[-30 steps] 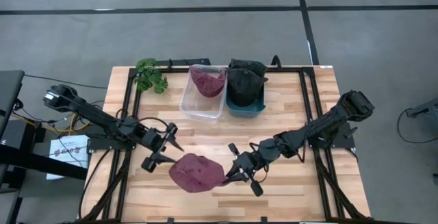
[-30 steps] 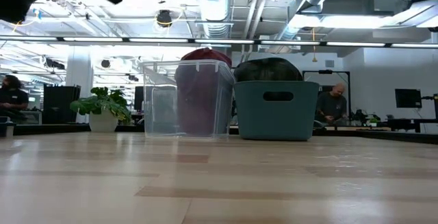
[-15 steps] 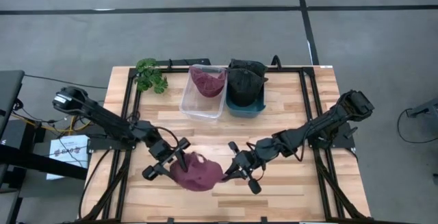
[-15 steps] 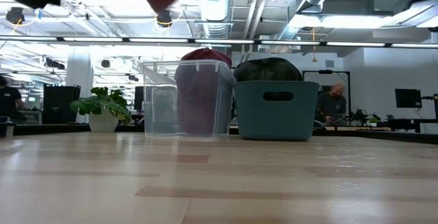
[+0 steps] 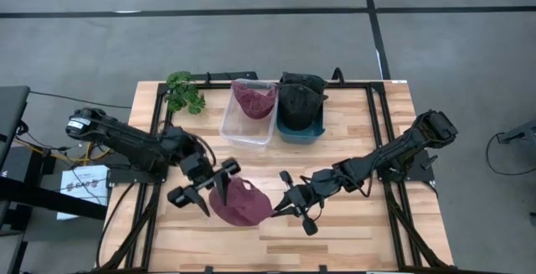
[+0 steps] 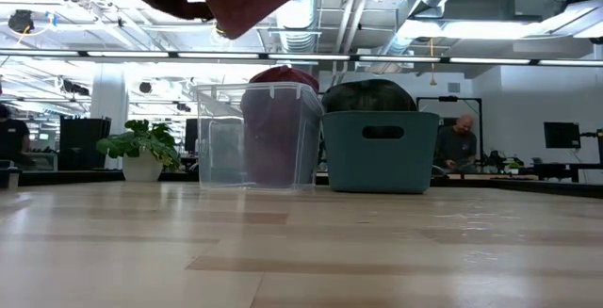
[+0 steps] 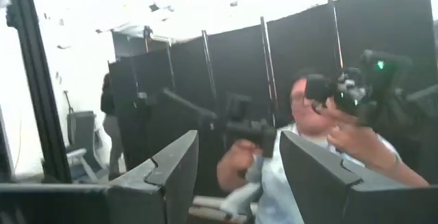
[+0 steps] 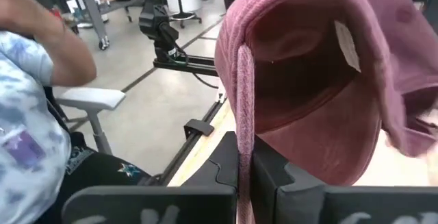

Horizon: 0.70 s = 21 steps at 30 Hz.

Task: Pick & Place hat
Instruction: Put the red cap into the transparent bin

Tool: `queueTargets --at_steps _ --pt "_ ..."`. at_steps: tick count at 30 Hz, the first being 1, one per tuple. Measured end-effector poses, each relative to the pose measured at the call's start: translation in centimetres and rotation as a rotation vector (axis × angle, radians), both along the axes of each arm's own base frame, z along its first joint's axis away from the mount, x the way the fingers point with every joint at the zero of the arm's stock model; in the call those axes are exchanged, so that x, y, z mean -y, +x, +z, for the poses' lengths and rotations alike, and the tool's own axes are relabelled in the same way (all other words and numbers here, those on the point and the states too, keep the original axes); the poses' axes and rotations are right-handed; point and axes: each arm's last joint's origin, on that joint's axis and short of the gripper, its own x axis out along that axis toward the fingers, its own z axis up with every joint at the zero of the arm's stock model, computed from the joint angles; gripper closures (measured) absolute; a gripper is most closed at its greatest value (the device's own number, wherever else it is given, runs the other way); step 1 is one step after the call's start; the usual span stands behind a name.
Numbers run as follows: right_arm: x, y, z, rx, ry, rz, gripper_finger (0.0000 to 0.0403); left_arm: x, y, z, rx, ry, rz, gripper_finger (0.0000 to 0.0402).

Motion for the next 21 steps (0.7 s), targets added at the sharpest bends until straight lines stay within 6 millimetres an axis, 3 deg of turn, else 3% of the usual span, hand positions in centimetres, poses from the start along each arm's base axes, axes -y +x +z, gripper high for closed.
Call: queueTargets --at_steps 6,10,15,21 --pt "-0.8 -0.5 0.3 0.04 -0.044 0.045 0.0401 -2.8 -1.1 5.6 0.008 -0.101 0.012 0.0197" --pt "-2.4 -1.9 1.3 0.087 -0.054 0.113 0.0401 -5.2 -3.0 6.8 -0.039 -0.071 0.123 0.0197" --pt "-4.3 -4.0 3.7 0.236 -0.054 0.188 0.0401 -6.5 -3.1 5.1 -0.215 0.006 0.454 0.0197" --pt "-5.2 -6.6 6.3 0.376 -0.131 0.124 0.0401 -6.9 -0.1 1.5 -0.403 0.089 0.867 0.0197"
